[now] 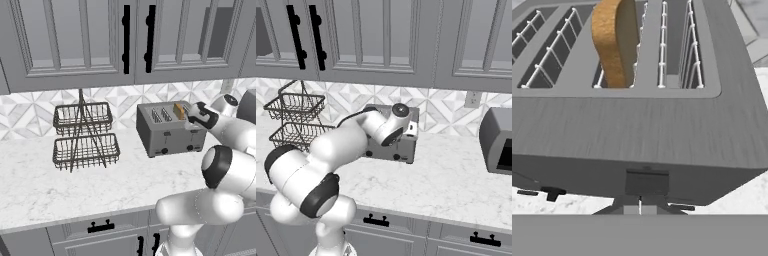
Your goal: Start the toaster. Once the lever pops up, take the bread to the plate on the dining counter.
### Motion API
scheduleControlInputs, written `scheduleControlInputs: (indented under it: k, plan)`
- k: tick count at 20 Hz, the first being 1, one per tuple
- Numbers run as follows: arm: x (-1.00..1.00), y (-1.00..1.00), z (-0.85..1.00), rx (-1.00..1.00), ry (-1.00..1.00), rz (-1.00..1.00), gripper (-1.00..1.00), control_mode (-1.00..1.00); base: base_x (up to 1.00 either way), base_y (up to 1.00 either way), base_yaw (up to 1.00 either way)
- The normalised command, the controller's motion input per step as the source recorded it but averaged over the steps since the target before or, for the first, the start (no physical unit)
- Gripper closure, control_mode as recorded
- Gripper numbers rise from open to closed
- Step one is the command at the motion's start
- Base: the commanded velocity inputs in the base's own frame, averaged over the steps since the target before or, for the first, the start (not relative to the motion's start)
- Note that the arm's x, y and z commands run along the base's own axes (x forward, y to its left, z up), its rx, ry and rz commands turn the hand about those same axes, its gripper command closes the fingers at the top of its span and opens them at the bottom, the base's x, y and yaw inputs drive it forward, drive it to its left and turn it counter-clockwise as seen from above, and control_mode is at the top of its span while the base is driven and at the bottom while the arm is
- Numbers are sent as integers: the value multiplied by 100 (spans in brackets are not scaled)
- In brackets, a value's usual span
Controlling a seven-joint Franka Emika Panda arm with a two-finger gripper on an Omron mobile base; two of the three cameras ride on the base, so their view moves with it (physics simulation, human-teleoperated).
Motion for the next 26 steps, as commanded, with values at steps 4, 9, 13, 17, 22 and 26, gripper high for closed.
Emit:
scheduleControlInputs:
  k: [4,9,13,17,22,26]
  plan:
    - [13,9,-21,0,0,1,100,-100,0,0,0]
    - [34,1,-9,0,0,2,100,-100,0,0,0]
    - [26,0,-13,0,0,3,100,-100,0,0,0]
    - [14,0,-18,0,0,3,100,-100,0,0,0]
    - [16,0,-45,0,2,1,100,-100,0,0,0]
    - [0,-4,-76,0,11,0,100,-100,0,0,0]
